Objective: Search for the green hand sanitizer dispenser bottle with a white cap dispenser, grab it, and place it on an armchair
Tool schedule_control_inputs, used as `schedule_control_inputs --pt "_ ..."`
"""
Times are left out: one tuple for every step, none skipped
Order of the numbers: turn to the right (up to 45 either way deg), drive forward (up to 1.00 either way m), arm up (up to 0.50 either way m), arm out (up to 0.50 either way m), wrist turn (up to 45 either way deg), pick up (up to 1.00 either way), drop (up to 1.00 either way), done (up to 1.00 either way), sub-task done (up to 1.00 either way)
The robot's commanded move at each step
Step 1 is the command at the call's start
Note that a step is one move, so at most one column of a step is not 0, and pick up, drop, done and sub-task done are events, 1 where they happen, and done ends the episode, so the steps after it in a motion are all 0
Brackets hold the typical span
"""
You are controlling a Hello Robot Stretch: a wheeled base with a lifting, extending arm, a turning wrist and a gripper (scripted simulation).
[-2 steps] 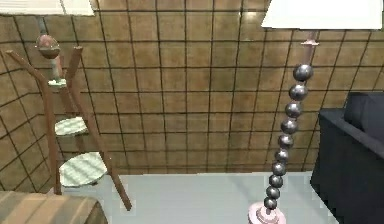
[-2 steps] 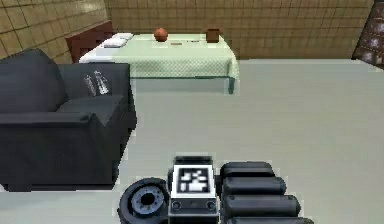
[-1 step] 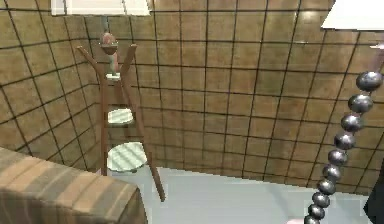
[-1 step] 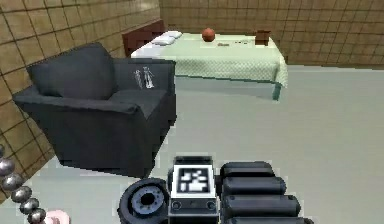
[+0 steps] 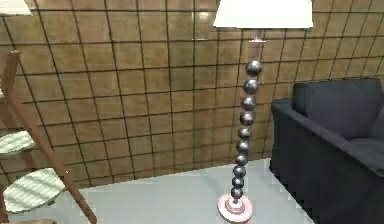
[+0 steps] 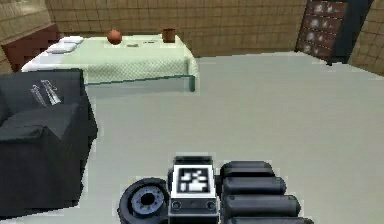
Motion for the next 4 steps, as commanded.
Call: schedule_control_inputs --pt "-33.0 0.00 0.00 0.00 0.0 0.00 0.00 0.00 0.00" --pt "-45.0 0.00 0.00 0.00 0.0 0.00 0.00 0.00 0.00" --pt "-45.0 0.00 0.00 0.00 0.0 0.00 0.00 0.00 0.00" --pt "-6.0 0.00 0.00 0.00 0.0 0.00 0.00 0.00 0.00"
